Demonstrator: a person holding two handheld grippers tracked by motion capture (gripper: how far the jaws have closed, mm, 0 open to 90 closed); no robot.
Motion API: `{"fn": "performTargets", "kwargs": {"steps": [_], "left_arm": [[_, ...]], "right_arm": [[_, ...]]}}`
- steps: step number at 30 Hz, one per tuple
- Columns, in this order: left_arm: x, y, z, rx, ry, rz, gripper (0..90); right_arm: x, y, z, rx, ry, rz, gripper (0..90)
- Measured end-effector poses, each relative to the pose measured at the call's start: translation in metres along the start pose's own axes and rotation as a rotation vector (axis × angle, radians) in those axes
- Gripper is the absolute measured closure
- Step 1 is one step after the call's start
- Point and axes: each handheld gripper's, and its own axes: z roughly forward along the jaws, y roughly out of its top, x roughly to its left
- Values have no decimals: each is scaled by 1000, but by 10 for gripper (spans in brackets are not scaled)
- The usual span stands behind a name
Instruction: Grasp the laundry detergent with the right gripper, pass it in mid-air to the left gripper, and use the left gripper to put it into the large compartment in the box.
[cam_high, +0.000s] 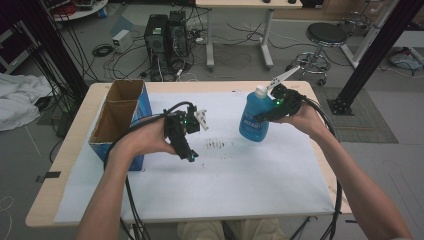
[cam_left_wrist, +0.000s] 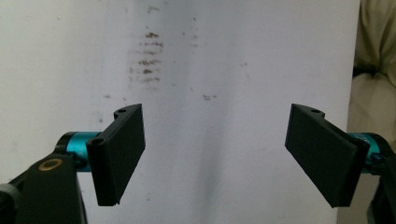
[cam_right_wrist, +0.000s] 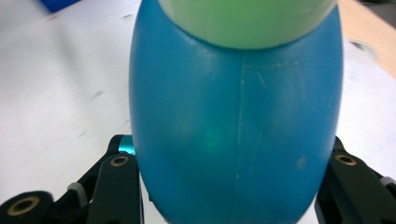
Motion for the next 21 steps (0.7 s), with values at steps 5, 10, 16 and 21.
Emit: {"fn": "performTargets", "kwargs": {"steps": [5,10,16,21], "left_arm": [[10,14,-17,-23,-4,-2,201],[18,29,-29,-56,-14,-3,201],[27,44,-28,-53,-22,-13,201],[33,55,-22,-52,-40,-11,201]], "right_arm": [[20,12,6,36,59,-158,465],[34,19,15,50,100,-261,465],[47,25,28,48,180,-326,465],[51,27,33,54,204,-358,463]]}}
